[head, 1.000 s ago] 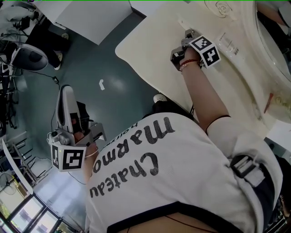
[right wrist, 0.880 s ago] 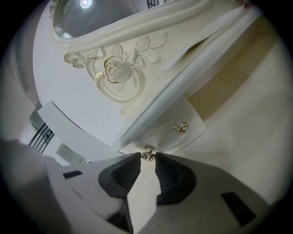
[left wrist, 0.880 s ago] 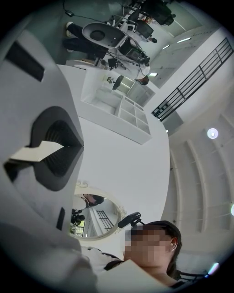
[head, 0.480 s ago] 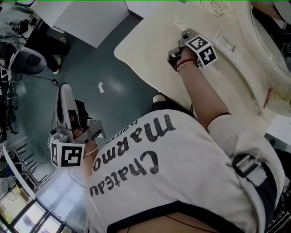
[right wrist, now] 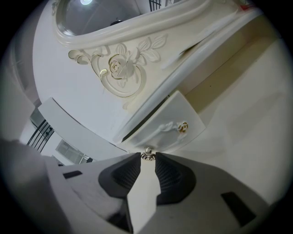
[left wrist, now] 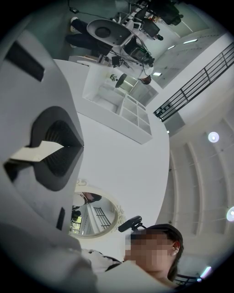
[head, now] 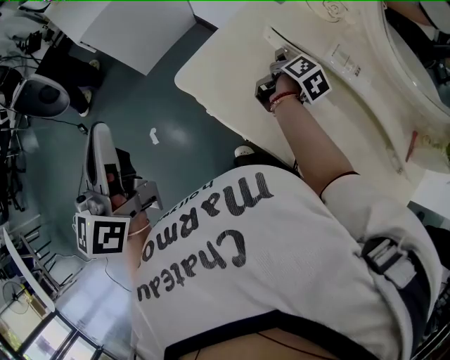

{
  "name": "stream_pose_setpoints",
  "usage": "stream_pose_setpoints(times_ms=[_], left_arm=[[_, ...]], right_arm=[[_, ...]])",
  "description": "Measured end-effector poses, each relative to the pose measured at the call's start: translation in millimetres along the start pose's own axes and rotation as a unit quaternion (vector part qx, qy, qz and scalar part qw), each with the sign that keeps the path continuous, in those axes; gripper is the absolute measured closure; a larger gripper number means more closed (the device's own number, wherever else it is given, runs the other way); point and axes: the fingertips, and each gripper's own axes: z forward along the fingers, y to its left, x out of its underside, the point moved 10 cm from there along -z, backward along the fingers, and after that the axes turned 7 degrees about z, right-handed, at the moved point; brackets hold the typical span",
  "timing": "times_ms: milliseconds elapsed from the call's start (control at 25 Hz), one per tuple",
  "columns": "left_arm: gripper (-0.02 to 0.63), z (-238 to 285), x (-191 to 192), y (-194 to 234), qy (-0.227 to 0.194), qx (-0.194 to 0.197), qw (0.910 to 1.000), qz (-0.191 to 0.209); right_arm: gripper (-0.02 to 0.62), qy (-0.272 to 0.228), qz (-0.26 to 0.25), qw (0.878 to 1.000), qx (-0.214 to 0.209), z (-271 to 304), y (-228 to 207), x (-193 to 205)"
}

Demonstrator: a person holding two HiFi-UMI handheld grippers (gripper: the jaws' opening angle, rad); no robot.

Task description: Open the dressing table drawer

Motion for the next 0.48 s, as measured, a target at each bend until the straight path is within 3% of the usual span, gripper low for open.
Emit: stream_pose_setpoints(times_ms=[480], left_arm=[[0.584, -1.4, 3.1, 1.9, -0.001, -0.001, 1.0000, -0.004]], right_arm=[[0.486, -0.001, 0.009, 1.000, 0.000, -1.0, -1.1, -0.4]])
